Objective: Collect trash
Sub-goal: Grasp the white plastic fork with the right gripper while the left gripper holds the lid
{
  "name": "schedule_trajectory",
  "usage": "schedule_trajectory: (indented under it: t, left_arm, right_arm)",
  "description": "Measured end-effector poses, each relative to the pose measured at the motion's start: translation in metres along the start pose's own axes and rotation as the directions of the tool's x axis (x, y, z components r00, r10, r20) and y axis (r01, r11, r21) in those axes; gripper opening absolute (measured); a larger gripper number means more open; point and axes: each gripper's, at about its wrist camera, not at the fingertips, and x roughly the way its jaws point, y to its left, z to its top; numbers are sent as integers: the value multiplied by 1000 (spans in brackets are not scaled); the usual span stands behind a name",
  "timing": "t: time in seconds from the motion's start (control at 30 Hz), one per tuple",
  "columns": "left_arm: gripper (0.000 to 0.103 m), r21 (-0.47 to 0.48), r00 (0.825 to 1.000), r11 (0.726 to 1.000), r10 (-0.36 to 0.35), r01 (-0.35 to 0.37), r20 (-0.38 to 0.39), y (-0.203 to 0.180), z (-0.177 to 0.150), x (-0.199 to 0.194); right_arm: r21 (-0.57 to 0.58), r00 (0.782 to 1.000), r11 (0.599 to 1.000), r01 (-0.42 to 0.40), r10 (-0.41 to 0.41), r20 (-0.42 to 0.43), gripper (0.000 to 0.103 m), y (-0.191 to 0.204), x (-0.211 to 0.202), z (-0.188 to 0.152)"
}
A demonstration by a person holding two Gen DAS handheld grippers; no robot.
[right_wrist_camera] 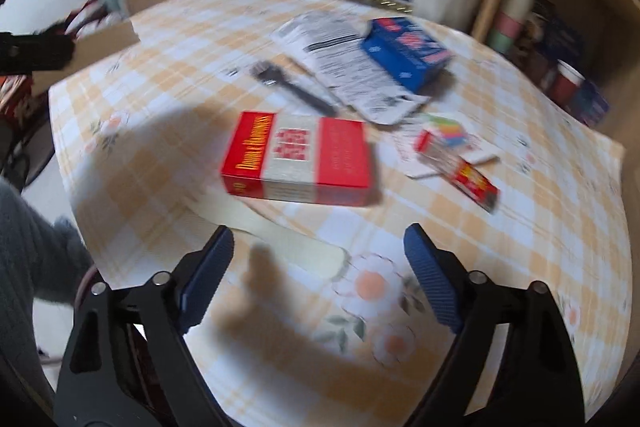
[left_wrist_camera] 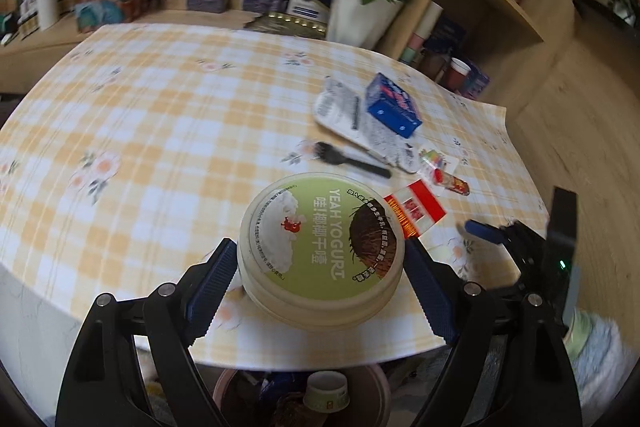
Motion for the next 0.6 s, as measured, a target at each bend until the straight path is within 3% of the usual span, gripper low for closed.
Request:
schedule_trajectory:
  t: [0.17,0.4,0.6]
  left_arm:
    - [82,-28,1000,1000,6,-5,7,17,-14,-11]
    - [82,-56,1000,998,-9,10,20,26,-27,-20]
    - [82,-53,1000,998,-25,26,19,25,-34,-19]
  right_arm:
    - [-58,997,996,-68,65,-52,66,7,15,10]
    - [-92,981,981,-168,158,-112,22,22,17,19]
    - [-189,979,969,-158,130,-155,20,50,14,21]
